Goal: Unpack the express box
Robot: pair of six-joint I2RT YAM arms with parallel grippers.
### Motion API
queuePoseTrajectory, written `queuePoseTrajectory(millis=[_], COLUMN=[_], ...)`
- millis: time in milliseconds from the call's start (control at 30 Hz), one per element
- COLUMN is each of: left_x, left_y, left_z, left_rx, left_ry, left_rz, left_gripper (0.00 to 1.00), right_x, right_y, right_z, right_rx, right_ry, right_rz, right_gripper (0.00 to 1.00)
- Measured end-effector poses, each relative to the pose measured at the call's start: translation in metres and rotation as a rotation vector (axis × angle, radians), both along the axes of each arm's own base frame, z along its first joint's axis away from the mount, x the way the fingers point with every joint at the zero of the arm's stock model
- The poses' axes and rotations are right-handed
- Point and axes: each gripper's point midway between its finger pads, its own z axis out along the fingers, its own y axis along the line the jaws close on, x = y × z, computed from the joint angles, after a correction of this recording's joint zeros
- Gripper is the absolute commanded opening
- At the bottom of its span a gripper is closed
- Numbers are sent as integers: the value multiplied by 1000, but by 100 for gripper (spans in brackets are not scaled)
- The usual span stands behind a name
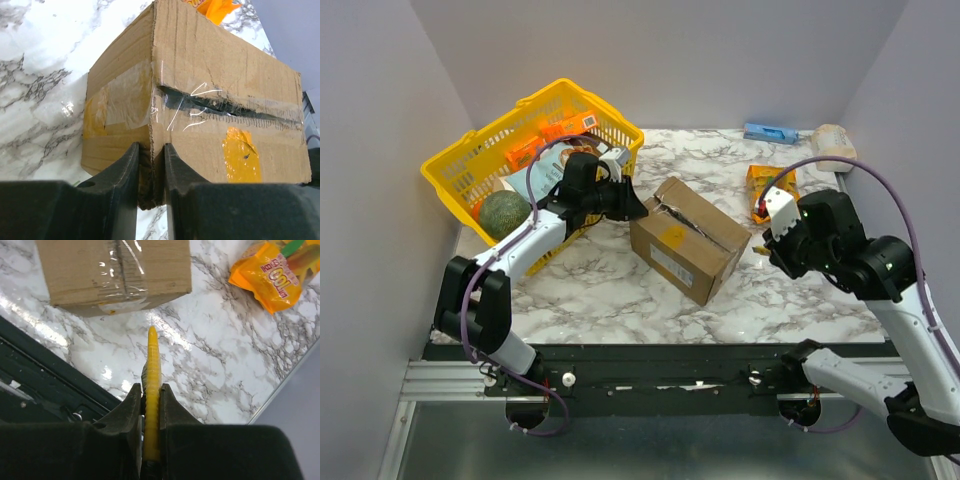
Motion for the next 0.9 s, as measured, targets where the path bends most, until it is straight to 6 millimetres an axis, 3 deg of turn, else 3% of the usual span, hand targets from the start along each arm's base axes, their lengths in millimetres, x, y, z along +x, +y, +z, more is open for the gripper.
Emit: queuePoseTrajectory(millis=[67, 167, 300, 433, 533, 733, 900], left_x=[-2, -5, -1, -1, -3, -12, -14], left_y=[-2, -6, -10, 0, 9, 26, 25], left_z=[3, 17, 56, 72, 63, 10, 7], left_rx=[-11, -31, -19, 49, 108, 227, 234], left_ry=[-8, -33, -167, -279, -291, -207, -225], left_rz=[-35, -93, -174, -181, -168, -167, -192], left_gripper=[51, 54, 54, 53, 53, 53, 53], right_x=[5, 13, 28, 41, 52, 75, 91], right_y=[-5, -15, -21, -15, -9, 3, 7], right_z=[-7, -43, -90, -96, -93, -93, -91], right_rx=[-2, -45, -104, -73, -47, -34, -38], right_ry=[-15, 39, 144, 131, 97, 83, 65], right_rz=[-40, -126, -215, -245, -246, -232, -221], right_gripper=[0, 0, 0, 0, 1, 0, 0])
